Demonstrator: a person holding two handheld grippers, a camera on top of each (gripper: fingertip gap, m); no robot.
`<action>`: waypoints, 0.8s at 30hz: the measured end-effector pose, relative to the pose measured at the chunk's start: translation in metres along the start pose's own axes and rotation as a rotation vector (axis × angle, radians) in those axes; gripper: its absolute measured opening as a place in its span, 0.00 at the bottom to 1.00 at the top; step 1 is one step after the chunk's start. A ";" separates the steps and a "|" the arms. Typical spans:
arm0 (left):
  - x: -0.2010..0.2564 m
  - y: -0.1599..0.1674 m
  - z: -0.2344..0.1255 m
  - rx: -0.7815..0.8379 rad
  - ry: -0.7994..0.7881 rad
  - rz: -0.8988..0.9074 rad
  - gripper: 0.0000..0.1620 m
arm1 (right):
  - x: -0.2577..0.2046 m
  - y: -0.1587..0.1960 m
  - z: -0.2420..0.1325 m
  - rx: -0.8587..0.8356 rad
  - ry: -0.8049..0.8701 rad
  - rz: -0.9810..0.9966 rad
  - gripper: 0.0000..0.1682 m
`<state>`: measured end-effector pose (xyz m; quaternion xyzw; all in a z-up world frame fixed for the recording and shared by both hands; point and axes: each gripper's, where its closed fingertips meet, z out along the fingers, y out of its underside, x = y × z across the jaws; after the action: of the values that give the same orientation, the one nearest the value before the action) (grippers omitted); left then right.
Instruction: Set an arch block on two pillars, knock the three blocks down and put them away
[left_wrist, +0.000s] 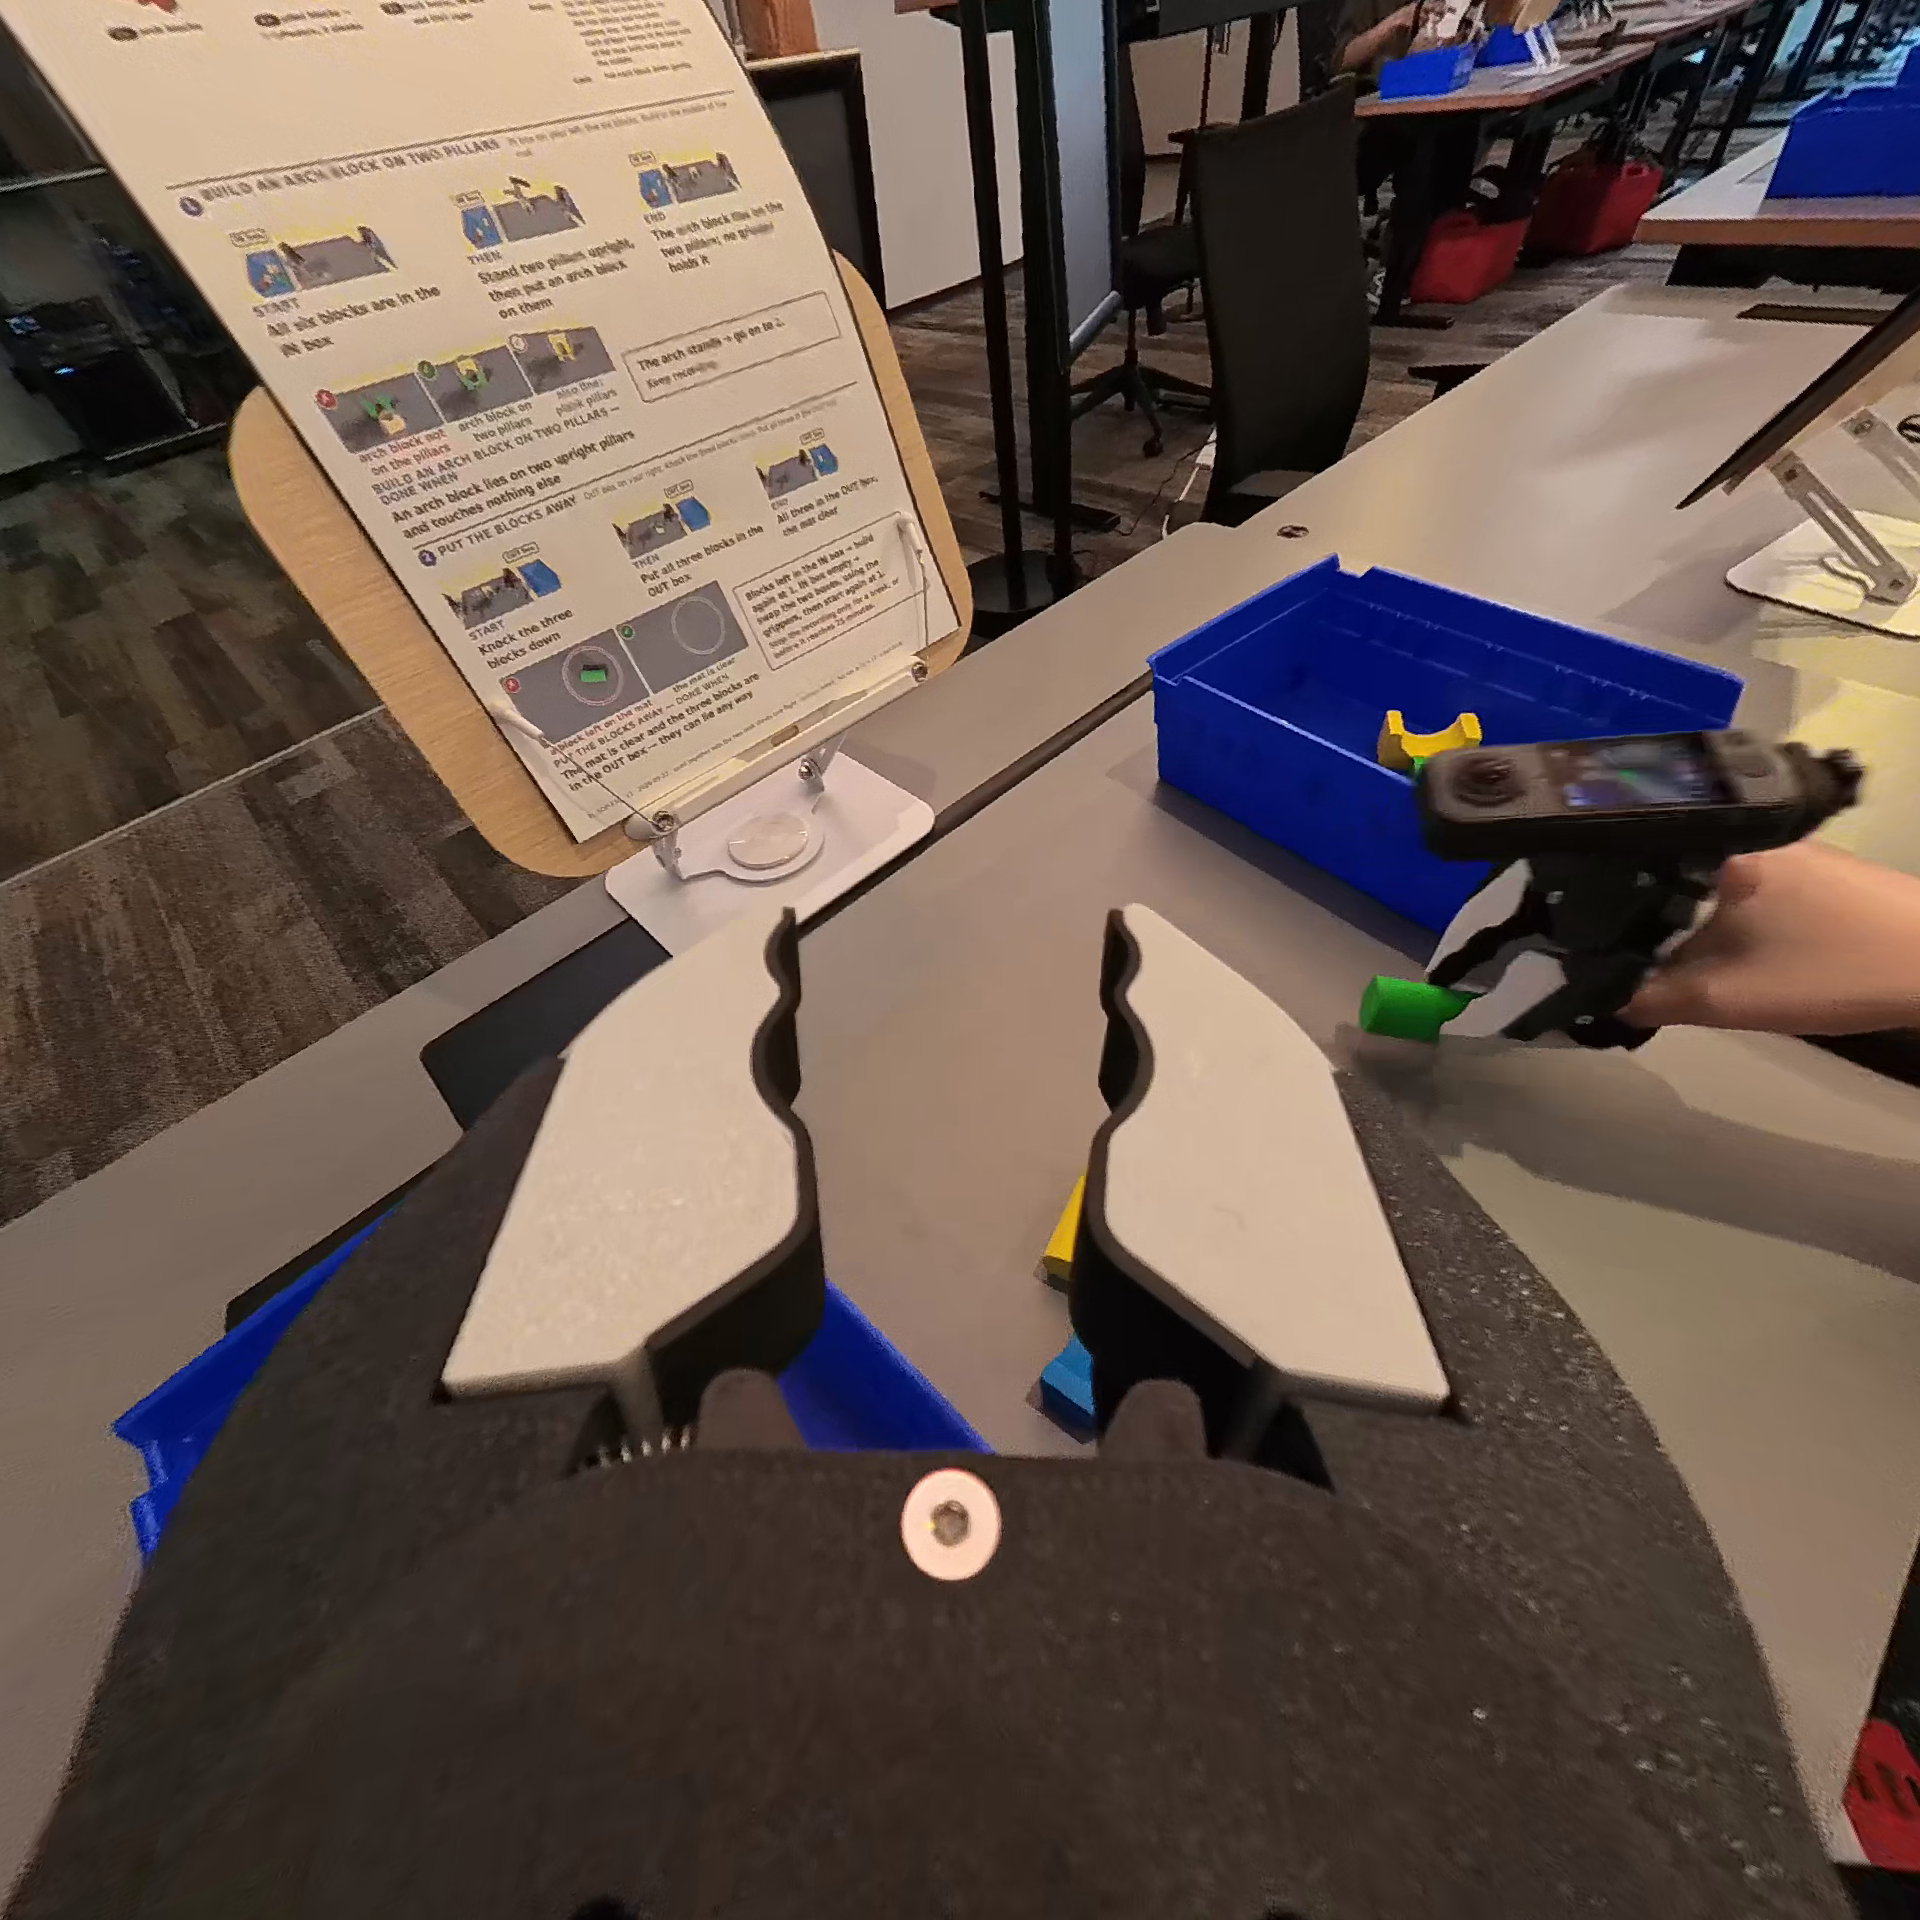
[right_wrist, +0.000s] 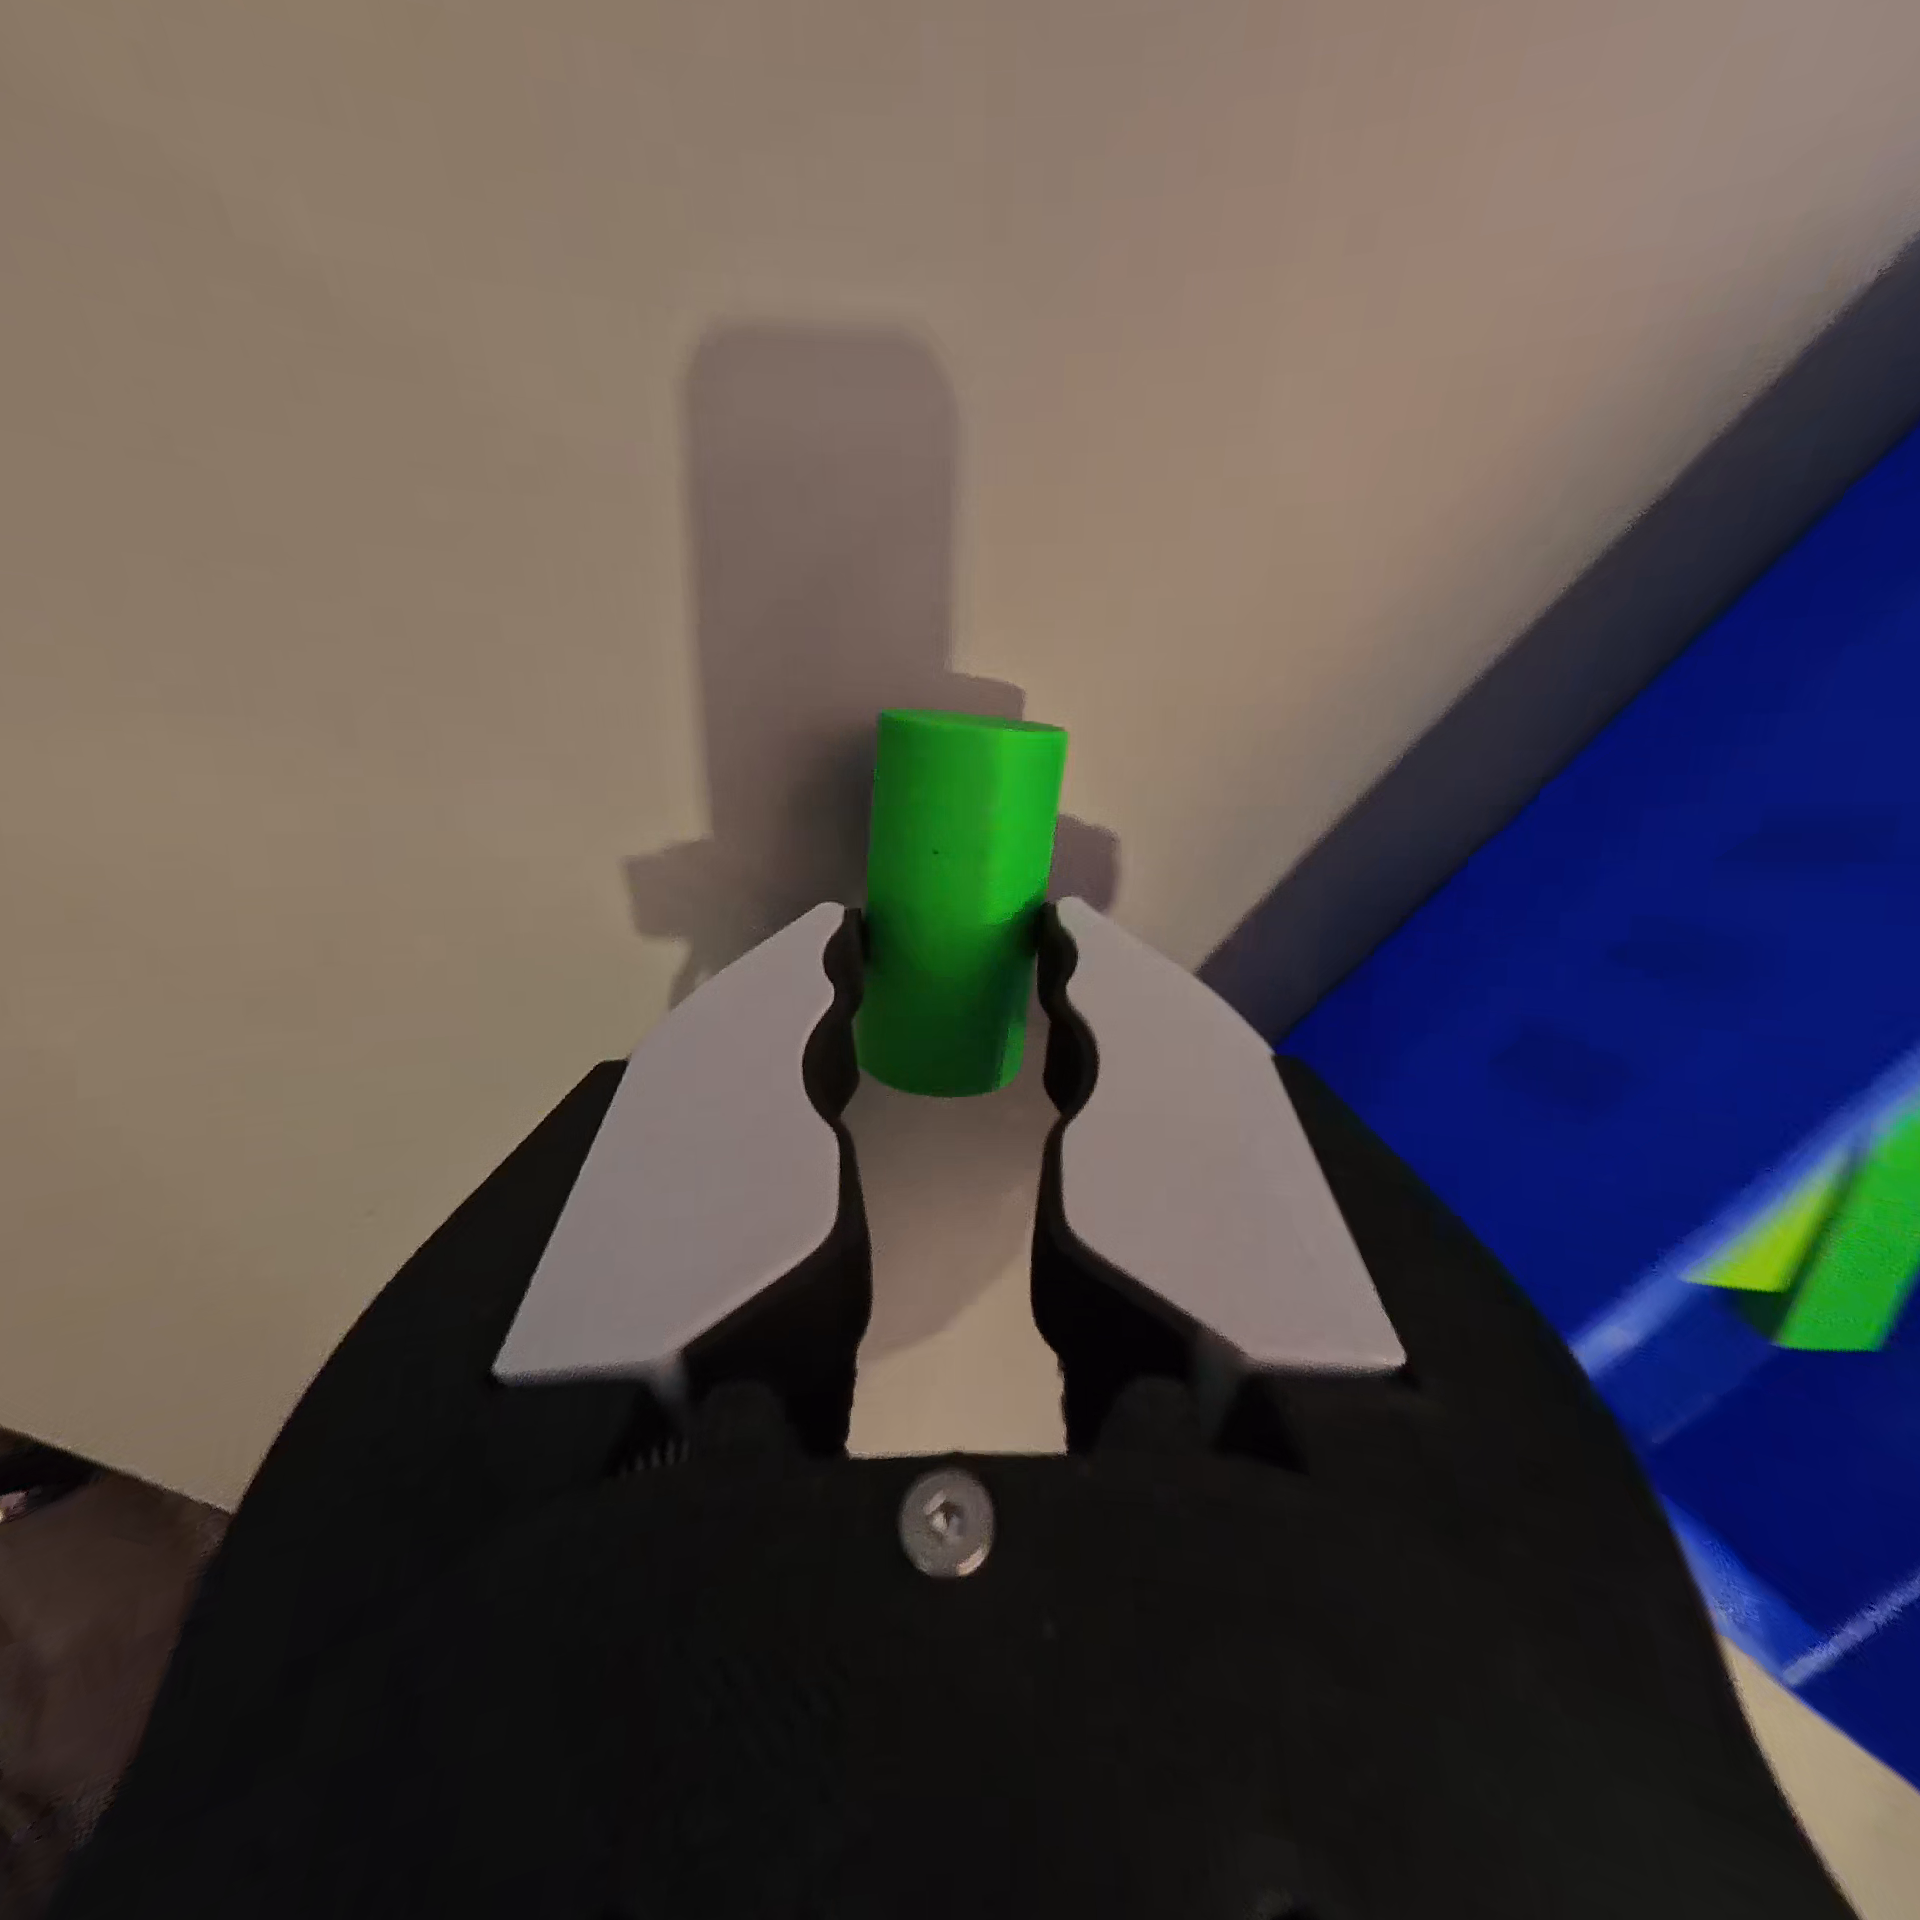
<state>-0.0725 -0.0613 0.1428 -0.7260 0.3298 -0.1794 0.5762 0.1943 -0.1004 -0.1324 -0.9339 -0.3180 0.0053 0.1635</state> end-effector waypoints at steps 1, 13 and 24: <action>-0.002 -0.001 -0.001 0.009 -0.007 -0.008 0.34 | 0.000 -0.008 -0.016 0.061 0.016 -0.026 0.20; -0.019 0.003 -0.001 -0.005 -0.063 -0.030 0.34 | 0.232 -0.018 -0.029 0.072 0.044 0.433 0.20; -0.025 0.007 0.003 -0.021 -0.078 -0.042 0.34 | 0.243 0.015 0.034 -0.068 0.021 0.456 0.20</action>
<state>-0.0907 -0.0429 0.1386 -0.7453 0.2934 -0.1595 0.5771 0.3935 0.0434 -0.1469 -0.9866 -0.0968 0.0216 0.1297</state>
